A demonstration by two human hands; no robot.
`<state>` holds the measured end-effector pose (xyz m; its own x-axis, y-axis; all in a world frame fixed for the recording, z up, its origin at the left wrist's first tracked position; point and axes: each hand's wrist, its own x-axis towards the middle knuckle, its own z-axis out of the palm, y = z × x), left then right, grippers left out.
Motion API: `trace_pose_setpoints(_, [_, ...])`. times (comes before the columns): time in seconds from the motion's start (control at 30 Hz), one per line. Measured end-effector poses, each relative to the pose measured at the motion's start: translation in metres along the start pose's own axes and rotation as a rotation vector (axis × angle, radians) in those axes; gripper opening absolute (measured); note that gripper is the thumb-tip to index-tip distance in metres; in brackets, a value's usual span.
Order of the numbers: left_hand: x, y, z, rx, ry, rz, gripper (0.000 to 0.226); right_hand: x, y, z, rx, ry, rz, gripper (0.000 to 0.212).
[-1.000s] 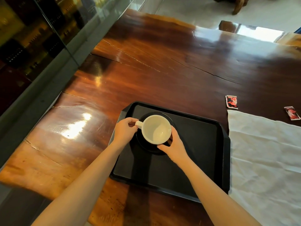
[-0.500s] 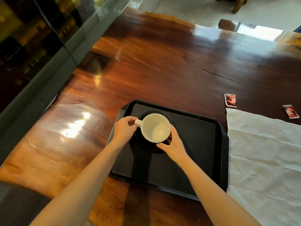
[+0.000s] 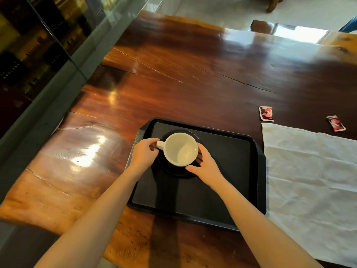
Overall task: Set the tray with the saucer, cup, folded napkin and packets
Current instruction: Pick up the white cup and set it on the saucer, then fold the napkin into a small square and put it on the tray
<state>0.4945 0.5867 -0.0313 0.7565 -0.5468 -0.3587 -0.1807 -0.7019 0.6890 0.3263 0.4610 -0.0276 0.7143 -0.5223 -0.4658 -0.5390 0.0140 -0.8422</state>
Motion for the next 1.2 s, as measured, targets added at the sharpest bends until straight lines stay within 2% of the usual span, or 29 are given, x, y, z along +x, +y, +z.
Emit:
trace_pose_setpoints(0.1, [-0.003,-0.001,-0.005,0.057,-0.041,0.016,0.041,-0.004,-0.004,-0.011,0.012,-0.018,0.043,0.088])
trace_pose_setpoints(0.23, [-0.005,0.001,-0.017,0.115,-0.085,-0.057,0.052,-0.011,-0.009,-0.033,-0.009,0.010,0.070,0.086])
trace_pose_setpoints(0.37, [-0.014,0.016,-0.031,0.188,0.062,-0.072,0.044,-0.023,-0.006,-0.062,-0.050,0.031,0.077,0.079])
trace_pose_setpoints(0.47, [-0.028,0.047,-0.031,0.195,0.204,0.043,0.037,-0.039,0.003,-0.089,-0.095,0.060,0.091,0.072])
trace_pose_setpoints(0.53, [-0.040,0.078,-0.017,0.195,0.227,0.153,0.033,-0.053,0.013,-0.108,-0.146,0.093,0.107,0.066])
trace_pose_setpoints(0.6, [-0.054,0.111,0.009,0.176,0.159,0.245,0.029,-0.069,0.026,-0.130,-0.160,0.118,0.134,0.062])
trace_pose_setpoints(0.73, [-0.088,0.164,0.084,0.215,-0.099,0.346,0.026,-0.107,0.058,-0.179,-0.131,0.153,0.164,0.059])
trace_pose_setpoints(1.0, [-0.162,0.214,0.241,0.284,-0.323,0.316,0.034,-0.172,0.145,-0.293,-0.148,0.246,0.201,0.051])
trace_pose_setpoints(1.07, [-0.180,0.214,0.279,0.309,-0.363,0.317,0.040,-0.184,0.173,-0.316,-0.224,0.251,0.214,0.050])
trace_pose_setpoints(1.2, [-0.211,0.196,0.345,0.421,-0.325,0.411,0.053,-0.202,0.228,-0.340,-0.598,0.282,0.186,0.054])
